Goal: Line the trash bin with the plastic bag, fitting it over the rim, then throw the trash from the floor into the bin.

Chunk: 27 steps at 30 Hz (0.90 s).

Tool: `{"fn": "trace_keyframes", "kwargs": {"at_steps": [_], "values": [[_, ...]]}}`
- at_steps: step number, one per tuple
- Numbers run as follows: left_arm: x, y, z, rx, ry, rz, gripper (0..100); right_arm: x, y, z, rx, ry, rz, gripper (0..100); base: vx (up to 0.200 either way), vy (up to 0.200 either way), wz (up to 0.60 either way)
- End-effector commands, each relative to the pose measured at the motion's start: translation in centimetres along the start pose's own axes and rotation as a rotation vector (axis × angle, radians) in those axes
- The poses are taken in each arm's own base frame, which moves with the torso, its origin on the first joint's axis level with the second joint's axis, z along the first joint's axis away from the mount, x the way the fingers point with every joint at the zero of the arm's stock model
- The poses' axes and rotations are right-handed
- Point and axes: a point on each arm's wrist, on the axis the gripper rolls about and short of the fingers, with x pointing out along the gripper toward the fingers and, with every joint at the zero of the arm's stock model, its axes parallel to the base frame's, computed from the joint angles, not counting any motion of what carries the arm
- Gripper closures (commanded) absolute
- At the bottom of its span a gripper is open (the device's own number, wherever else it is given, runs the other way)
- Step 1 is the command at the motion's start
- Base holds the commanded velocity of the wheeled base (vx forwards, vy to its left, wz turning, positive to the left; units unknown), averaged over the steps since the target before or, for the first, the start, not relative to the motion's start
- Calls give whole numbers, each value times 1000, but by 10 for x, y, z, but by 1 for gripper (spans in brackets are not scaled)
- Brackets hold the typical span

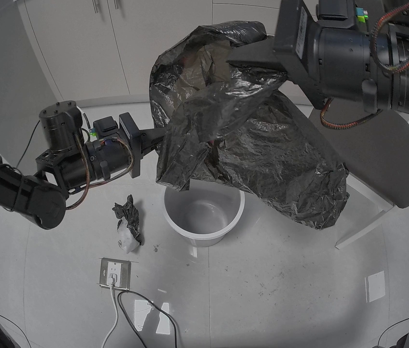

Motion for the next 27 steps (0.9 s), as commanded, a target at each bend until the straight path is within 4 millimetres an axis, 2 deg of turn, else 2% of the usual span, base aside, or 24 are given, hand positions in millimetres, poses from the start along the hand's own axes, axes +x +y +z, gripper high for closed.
{"fn": "trace_keyframes", "kwargs": {"at_steps": [1, 4, 7, 8, 10, 15, 19, 21, 27], "values": [[-27, -36, -12, 23, -4, -45, 100, -1, -4, -1, 2, -1, -16, 100, 0, 0, 0], [-36, -40, -18, 21, -5, -42, 100, 2, -6, -6, -8, 7, -41, 100, 0, 0, 0], [-55, -39, -33, 4, -26, -4, 100, 23, -15, -22, -37, 41, -83, 100, 0, 0, 0], [-56, -39, -33, 3, -29, -1, 100, 23, -15, -22, -39, 40, -82, 100, 0, 0, 0], [-60, -39, -35, -1, -79, 29, 100, 46, -30, -26, -75, 20, -111, 100, 0, 0, 0], [-69, -44, -38, 7, -99, 29, 100, 70, -43, -32, -113, -29, -117, 100, 0, 0, 0], [-69, -44, -35, 16, -107, 27, 100, 86, -46, -32, -145, -111, -199, 100, 0, 0, 0], [-64, -41, -32, 17, -111, 29, 100, 103, -49, -30, -165, -167, -250, 100, 0, 0, 0], [-55, -34, -22, 52, -125, 36, 100, 122, -52, -29, -165, -196, -267, 100, 0, 0, 0]]}}
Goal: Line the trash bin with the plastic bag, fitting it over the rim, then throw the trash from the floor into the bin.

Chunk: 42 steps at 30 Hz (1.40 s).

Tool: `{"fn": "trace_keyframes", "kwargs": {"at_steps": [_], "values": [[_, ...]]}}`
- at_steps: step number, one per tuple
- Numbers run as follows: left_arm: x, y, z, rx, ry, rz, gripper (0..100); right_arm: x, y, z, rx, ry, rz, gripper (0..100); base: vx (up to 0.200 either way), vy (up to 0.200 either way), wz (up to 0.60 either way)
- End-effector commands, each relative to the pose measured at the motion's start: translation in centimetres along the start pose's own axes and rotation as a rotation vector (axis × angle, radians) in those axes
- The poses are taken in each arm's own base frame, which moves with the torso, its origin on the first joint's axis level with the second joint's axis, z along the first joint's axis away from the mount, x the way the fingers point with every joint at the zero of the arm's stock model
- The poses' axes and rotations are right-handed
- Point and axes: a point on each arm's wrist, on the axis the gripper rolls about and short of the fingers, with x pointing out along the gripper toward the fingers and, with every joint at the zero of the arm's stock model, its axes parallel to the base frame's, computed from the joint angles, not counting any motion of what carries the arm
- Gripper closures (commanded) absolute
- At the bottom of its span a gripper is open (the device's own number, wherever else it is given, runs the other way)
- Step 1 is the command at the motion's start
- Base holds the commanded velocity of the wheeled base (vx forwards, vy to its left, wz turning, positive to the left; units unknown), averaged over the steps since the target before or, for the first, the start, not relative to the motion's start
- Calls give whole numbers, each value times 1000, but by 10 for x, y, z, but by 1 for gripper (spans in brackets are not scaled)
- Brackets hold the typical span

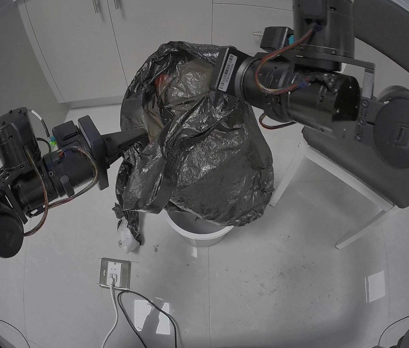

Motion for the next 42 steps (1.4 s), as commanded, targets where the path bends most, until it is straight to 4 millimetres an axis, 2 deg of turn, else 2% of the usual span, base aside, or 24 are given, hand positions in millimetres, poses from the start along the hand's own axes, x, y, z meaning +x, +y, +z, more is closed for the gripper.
{"fn": "trace_keyframes", "kwargs": {"at_steps": [1, 5, 13, 16, 22, 32, 34, 39, 42], "values": [[7, 7, 9, 34, -20, 10, 100, 31, 0, -19, -16, 9, -26, 100, 0, 0, 0], [8, 14, 18, 68, -43, 29, 100, 42, 2, -19, -22, -13, -21, 100, 0, 0, 0], [8, 33, 25, 48, -57, 80, 100, 74, -5, -47, -42, -7, -112, 100, 0, 0, 0], [8, 37, 26, 43, -59, 91, 100, 79, -8, -49, -41, -10, -119, 100, 0, 0, 0], [15, 56, 25, 19, -45, 130, 100, 94, -22, -53, -41, -21, -154, 100, 0, 0, 0], [31, 89, 25, 24, -63, 142, 100, 106, -47, -56, -44, -19, -209, 100, 0, 0, 0], [36, 99, 25, 15, -71, 164, 100, 111, -53, -60, -47, -10, -223, 100, 0, 0, 0], [38, 106, 25, 7, -67, 178, 100, 118, -61, -66, -49, -6, -240, 100, 0, 0, 0], [41, 115, 26, 5, -65, 190, 100, 127, -70, -81, -59, 24, -261, 100, 0, 0, 0]]}}
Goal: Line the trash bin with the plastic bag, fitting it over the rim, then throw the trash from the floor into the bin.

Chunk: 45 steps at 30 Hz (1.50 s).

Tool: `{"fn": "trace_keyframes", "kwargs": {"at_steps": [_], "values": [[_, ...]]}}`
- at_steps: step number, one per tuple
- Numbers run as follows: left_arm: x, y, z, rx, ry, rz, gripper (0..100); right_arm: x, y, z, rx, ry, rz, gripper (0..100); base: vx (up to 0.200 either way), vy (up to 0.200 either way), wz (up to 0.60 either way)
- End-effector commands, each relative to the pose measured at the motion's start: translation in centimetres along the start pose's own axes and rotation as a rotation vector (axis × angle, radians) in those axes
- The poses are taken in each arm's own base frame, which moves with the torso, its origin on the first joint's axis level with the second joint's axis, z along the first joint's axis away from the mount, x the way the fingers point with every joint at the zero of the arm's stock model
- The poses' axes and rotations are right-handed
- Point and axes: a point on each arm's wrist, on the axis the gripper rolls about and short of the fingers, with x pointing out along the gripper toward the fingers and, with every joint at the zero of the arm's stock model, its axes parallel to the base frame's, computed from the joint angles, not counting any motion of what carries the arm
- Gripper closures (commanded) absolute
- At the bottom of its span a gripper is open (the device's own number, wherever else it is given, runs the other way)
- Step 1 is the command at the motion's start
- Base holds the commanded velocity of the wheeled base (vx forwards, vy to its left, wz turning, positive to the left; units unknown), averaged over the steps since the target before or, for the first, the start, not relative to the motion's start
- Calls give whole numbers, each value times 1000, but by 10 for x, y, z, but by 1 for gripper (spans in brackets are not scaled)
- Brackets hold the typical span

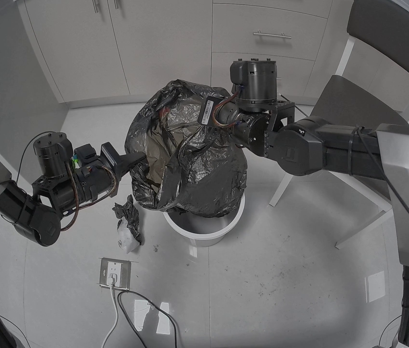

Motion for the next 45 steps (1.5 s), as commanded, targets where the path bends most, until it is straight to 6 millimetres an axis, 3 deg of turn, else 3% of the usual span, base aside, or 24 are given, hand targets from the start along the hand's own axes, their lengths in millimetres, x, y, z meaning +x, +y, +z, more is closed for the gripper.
{"fn": "trace_keyframes", "kwargs": {"at_steps": [1, 7, 22, 33, 39, 45], "values": [[9, 20, 0, -8, 8, 37, 100, 18, -10, -26, -21, 46, -35, 100, 0, 0, 0], [13, 45, 2, 23, 8, 88, 100, 28, -14, -48, -40, 79, -66, 100, 0, 0, 0], [20, 68, -2, 58, 27, 130, 100, 47, -24, -97, -86, 169, -103, 100, 0, 0, 0], [27, 90, -15, 191, 21, 220, 100, 55, -42, -98, -125, 169, -161, 100, 0, 0, 0], [48, 105, -43, 339, -34, 368, 100, 57, -53, -82, -150, 137, -185, 100, 0, 0, 0], [60, 104, -60, 372, -25, 389, 100, 58, -62, -82, -177, 150, -204, 100, 0, 0, 0]]}}
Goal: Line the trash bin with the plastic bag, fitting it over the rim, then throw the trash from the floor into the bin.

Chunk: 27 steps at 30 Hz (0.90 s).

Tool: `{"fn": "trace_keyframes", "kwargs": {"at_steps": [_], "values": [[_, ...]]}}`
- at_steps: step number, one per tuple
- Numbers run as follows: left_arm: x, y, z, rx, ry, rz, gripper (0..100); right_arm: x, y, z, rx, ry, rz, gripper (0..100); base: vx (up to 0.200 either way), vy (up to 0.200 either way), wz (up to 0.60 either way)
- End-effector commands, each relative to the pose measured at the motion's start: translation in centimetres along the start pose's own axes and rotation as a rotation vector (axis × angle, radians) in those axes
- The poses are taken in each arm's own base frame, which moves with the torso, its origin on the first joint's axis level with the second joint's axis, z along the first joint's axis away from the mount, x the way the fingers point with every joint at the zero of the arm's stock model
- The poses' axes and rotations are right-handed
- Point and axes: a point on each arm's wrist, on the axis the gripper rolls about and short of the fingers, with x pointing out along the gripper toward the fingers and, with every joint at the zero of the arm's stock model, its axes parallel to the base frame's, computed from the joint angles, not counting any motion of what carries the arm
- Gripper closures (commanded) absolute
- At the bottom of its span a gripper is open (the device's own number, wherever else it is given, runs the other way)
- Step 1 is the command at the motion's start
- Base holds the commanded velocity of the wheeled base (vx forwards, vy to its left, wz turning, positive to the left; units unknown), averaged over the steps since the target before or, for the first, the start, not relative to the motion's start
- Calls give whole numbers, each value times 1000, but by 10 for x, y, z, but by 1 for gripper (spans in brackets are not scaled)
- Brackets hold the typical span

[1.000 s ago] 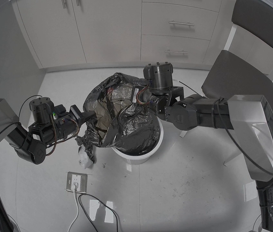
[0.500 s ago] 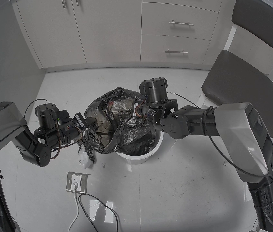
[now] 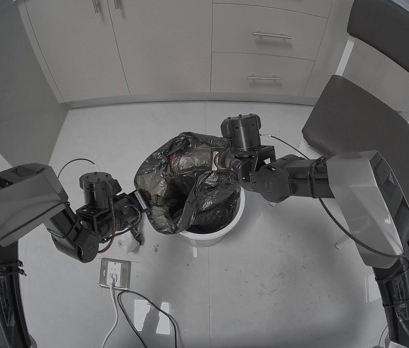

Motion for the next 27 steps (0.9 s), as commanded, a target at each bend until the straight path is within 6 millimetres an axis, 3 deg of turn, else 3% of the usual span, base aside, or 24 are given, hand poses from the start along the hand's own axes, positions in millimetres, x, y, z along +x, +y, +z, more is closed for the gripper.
{"fn": "trace_keyframes", "kwargs": {"at_steps": [1, 27], "values": [[11, -3, -22, 17, 50, -3, 100, 2, -11, -1, -27, 12, -23, 100, 0, 0, 0], [20, -1, -23, 9, 107, 44, 100, 4, -38, -61, -138, 170, -75, 100, 0, 0, 0]]}}
